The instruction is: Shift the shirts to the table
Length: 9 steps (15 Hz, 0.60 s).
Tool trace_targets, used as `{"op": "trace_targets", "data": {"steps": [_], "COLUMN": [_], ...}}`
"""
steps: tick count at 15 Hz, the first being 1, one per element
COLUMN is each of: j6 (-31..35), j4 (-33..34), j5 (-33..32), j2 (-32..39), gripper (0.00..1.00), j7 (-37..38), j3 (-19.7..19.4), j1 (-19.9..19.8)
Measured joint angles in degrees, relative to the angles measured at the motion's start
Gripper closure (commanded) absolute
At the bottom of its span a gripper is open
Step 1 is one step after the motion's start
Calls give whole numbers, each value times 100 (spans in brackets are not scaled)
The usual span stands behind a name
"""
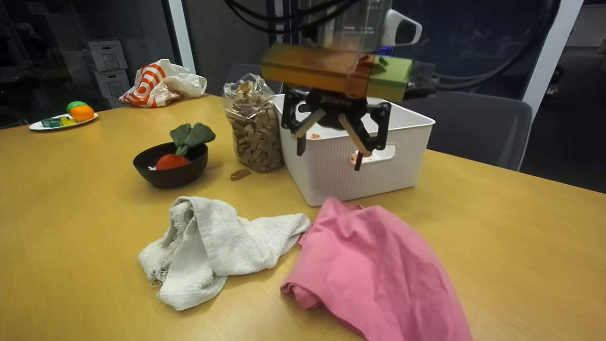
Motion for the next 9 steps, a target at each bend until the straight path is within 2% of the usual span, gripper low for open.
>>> {"op": "trace_targets", "data": {"steps": [5, 9], "j6": [-2459, -4049], "j4": [343, 819], "j5": [-4, -9], "j2": [-920, -1441], "gripper": [0, 0], "j7": [-297, -387], "j3": [-179, -241], "j1": [67, 110]}}
